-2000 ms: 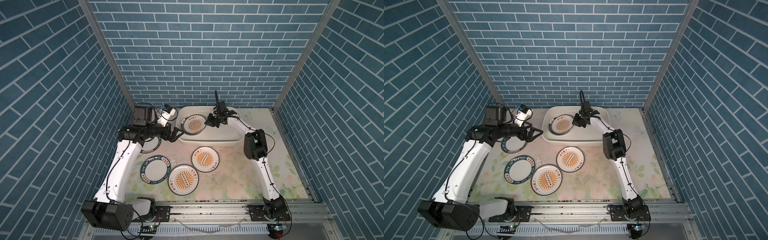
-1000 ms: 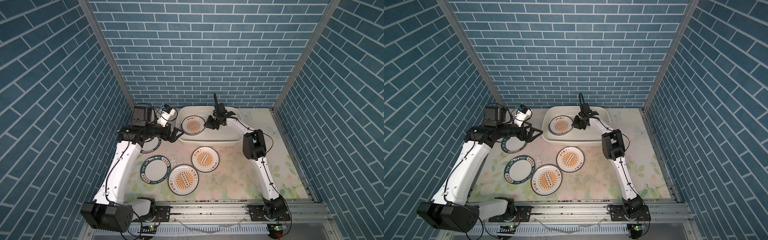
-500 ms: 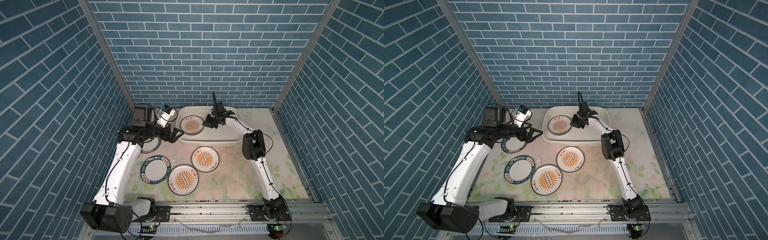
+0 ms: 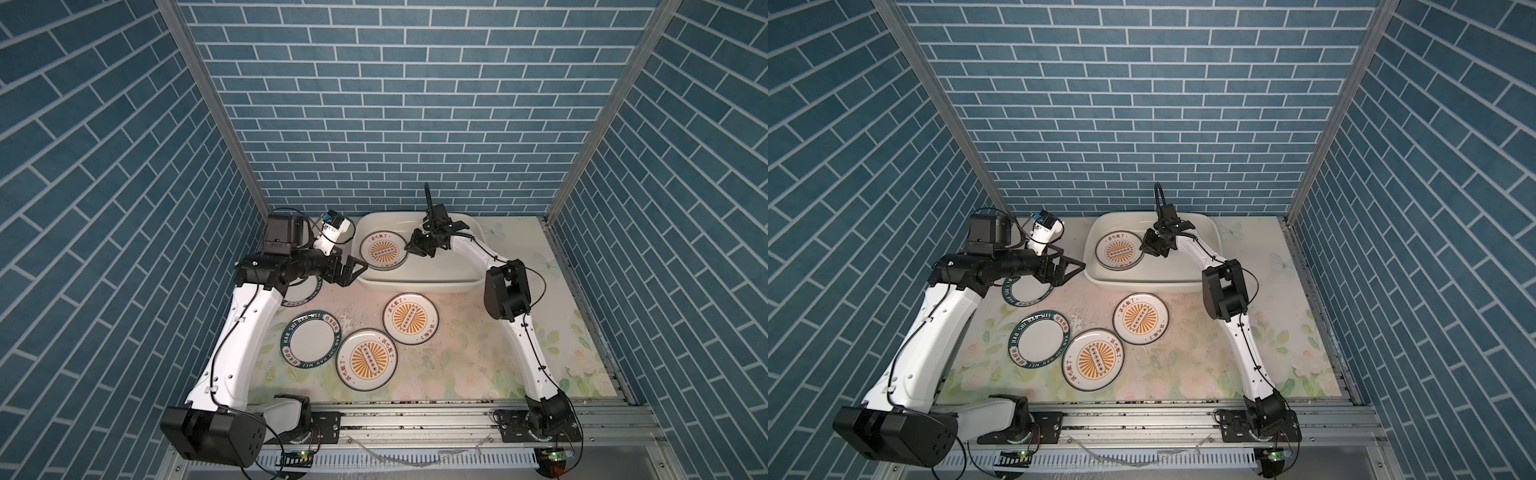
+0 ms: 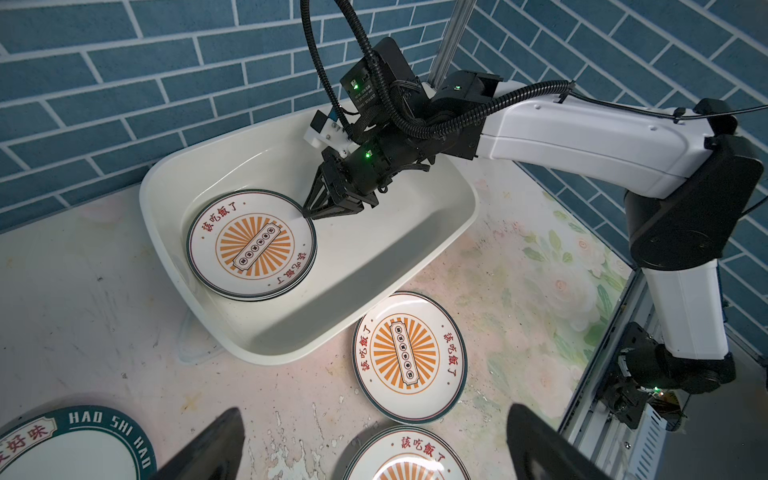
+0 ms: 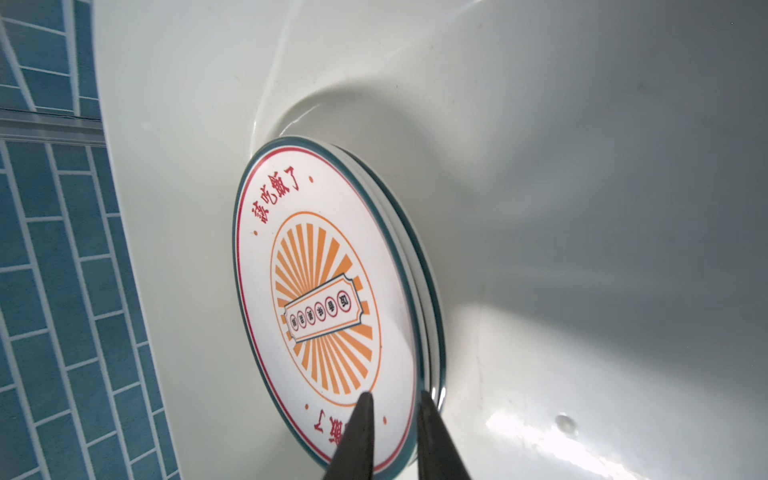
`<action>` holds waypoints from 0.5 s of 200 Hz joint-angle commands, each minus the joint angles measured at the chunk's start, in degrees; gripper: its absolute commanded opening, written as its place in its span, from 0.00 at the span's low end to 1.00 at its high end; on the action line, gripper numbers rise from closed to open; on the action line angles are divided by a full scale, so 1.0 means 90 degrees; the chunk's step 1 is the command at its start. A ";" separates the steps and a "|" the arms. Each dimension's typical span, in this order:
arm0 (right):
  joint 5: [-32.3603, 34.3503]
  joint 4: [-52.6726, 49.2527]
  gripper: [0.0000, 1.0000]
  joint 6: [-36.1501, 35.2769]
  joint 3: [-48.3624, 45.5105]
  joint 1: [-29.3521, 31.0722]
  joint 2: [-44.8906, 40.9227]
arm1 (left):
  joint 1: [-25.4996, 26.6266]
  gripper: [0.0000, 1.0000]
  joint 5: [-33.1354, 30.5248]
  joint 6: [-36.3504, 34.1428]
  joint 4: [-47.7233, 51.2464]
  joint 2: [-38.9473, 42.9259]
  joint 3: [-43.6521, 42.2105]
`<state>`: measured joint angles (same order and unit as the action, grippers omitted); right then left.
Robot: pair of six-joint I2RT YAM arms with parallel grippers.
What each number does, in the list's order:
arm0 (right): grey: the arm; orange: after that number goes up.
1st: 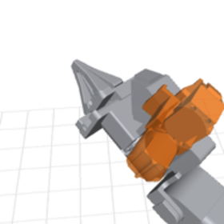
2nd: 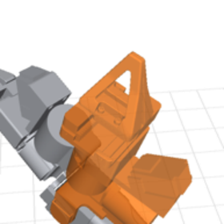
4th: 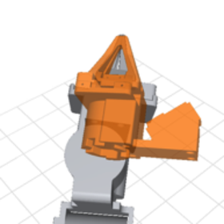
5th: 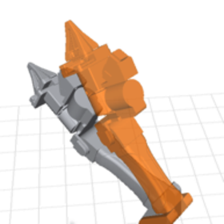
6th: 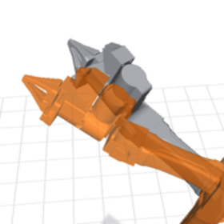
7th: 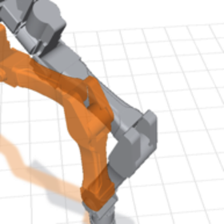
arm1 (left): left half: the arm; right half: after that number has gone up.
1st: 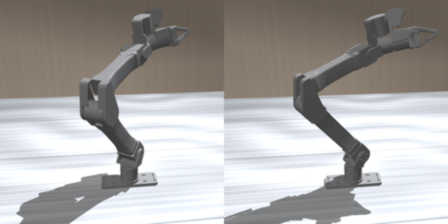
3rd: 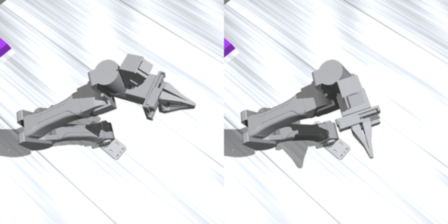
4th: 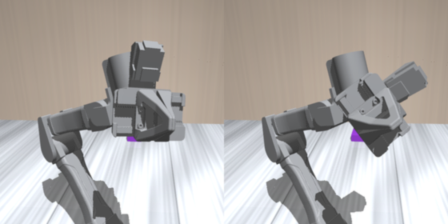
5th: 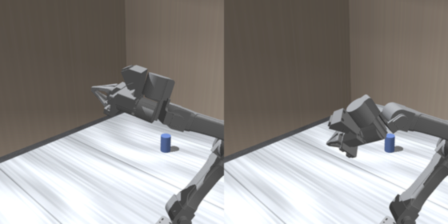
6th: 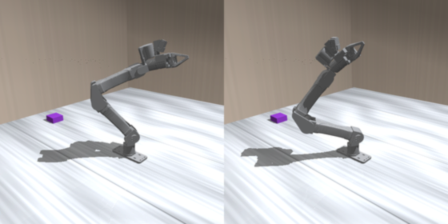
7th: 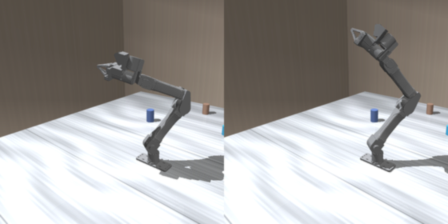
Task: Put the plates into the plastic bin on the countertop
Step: 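Open the right gripper and release the sunburst plate in the bin, then withdraw the right gripper from the bin toward the nearest sunburst plate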
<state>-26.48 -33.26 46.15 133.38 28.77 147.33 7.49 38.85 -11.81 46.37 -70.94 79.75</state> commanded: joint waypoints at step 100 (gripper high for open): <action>0.0783 0.0621 0.27 -0.0893 -0.4116 0.0022 -0.5080 | 0.0025 1.00 0.0075 0.0070 -0.0049 0.0006 -0.0002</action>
<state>-20.40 -32.84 39.83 108.03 28.77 113.45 7.49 38.81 -11.79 46.35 -70.94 79.75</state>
